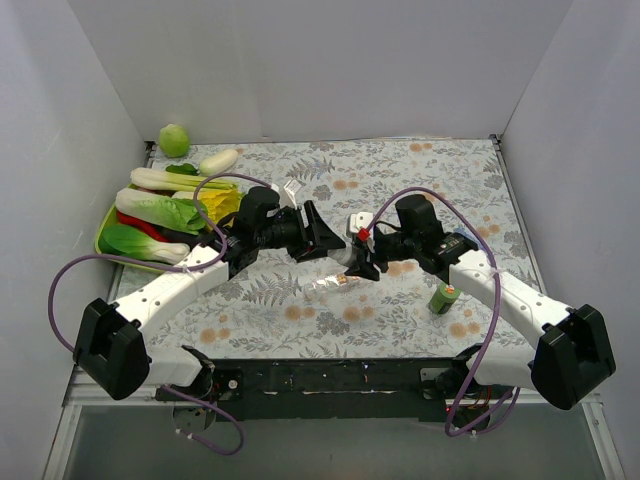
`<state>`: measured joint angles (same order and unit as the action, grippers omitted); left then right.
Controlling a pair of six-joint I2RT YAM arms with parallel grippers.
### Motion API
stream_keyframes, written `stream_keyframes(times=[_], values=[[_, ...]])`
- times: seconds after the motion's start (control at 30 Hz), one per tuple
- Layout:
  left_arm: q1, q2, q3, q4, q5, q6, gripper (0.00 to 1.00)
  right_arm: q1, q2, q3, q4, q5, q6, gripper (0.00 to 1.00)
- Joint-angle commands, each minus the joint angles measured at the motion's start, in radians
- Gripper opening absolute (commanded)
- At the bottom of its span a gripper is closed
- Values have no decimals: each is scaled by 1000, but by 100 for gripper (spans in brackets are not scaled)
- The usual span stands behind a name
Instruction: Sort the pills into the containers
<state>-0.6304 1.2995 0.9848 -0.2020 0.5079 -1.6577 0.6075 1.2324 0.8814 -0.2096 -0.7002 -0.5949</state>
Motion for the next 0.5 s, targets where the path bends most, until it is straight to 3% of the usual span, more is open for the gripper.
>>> stream_keyframes(times=[0.0,0.2,0.47], values=[[-9,-9,37,10,-6,6,50,6,-4,37,19,1,-2,1],[-14,-6,38,16,18,12,32,5,-4,31,29,-8,17,1],[-18,-25,6,61,47,24,22,6,19,27,76,-110,136,1]])
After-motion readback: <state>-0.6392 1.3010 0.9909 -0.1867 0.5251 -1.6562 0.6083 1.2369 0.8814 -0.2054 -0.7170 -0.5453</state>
